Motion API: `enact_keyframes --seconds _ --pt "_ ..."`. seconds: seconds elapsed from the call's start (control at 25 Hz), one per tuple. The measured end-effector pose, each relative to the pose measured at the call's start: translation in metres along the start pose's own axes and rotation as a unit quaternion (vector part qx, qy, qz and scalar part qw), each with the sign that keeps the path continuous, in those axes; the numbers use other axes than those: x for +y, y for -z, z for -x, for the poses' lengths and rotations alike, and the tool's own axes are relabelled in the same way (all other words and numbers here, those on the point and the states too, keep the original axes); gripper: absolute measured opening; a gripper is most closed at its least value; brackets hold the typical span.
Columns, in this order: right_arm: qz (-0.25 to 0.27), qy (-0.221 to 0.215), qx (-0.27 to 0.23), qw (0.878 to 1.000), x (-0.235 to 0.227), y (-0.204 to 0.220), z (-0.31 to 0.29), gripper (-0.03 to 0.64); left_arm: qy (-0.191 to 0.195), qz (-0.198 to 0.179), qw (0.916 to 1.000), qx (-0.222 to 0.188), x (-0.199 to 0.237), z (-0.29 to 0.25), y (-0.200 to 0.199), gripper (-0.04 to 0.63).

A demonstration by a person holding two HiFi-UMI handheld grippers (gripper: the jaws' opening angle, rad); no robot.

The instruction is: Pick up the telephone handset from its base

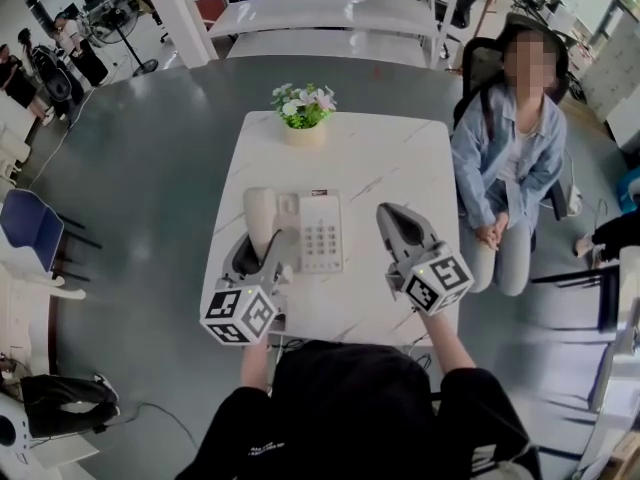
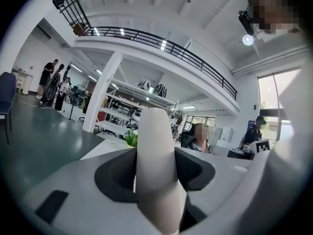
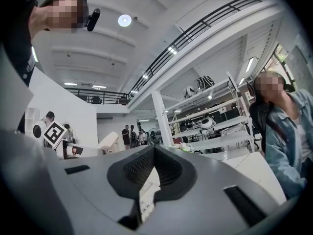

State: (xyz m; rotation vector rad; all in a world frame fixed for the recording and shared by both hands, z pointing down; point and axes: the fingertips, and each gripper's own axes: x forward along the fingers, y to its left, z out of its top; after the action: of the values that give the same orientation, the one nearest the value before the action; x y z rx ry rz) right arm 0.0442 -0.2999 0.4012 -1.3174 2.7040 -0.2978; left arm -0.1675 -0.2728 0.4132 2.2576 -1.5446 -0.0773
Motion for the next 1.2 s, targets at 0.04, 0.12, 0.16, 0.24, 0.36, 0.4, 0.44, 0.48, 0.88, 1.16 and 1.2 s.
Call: enact_keyframes --seconds 0.04,0.12,0.16,0.24,0.36,0.4,0.44,0.48,0.88,1.16,1.2 --pt "0.001 0.0 -0.004 1.0 0.001 -0.003 0.002 -0.011 0.0 0.0 1.0 -0.005 -0.001 0.003 -0.002 0.21" --pt "0.004 -0.001 -0.014 1.0 0.003 -0.008 0.004 -0.011 0.001 -0.002 0.9999 -0.015 -0.003 0.008 -0.008 0.21" --pt "0.007 0.0 -0.019 1.0 0.003 -0.011 0.006 -0.011 0.001 -0.004 0.9998 -0.02 -0.003 0.011 -0.01 0.21" --pt "0.015 0.005 -0.028 0.999 0.002 -0.017 0.009 -0.011 -0.001 -0.007 0.9996 -0.028 -0.003 0.015 -0.014 0.21" --pt "0.02 0.011 -0.039 0.999 0.0 -0.026 0.013 -0.011 -0.006 -0.008 0.9992 -0.038 -0.003 0.02 -0.019 0.21" --pt "0.022 0.013 -0.042 0.999 -0.001 -0.029 0.014 -0.011 -0.008 -0.009 0.9991 -0.041 -0.003 0.021 -0.021 0.21" --pt "0.023 0.015 -0.045 0.999 -0.001 -0.031 0.015 -0.01 -0.009 -0.009 0.9989 -0.044 -0.003 0.023 -0.023 0.21" --pt "0.025 0.016 -0.048 0.998 -0.002 -0.033 0.016 -0.011 -0.01 -0.01 0.9988 -0.047 -0.004 0.024 -0.025 0.21" --pt "0.029 0.016 -0.061 0.998 0.002 -0.046 0.021 -0.011 -0.015 -0.021 0.9978 -0.061 -0.004 0.033 -0.034 0.21" --pt "0.036 0.019 -0.06 0.997 0.003 -0.046 0.023 -0.011 -0.016 -0.022 0.9975 -0.065 -0.004 0.036 -0.034 0.21" --pt "0.038 0.02 -0.06 0.997 0.003 -0.046 0.023 -0.011 -0.016 -0.021 0.9976 -0.065 -0.004 0.036 -0.034 0.21"
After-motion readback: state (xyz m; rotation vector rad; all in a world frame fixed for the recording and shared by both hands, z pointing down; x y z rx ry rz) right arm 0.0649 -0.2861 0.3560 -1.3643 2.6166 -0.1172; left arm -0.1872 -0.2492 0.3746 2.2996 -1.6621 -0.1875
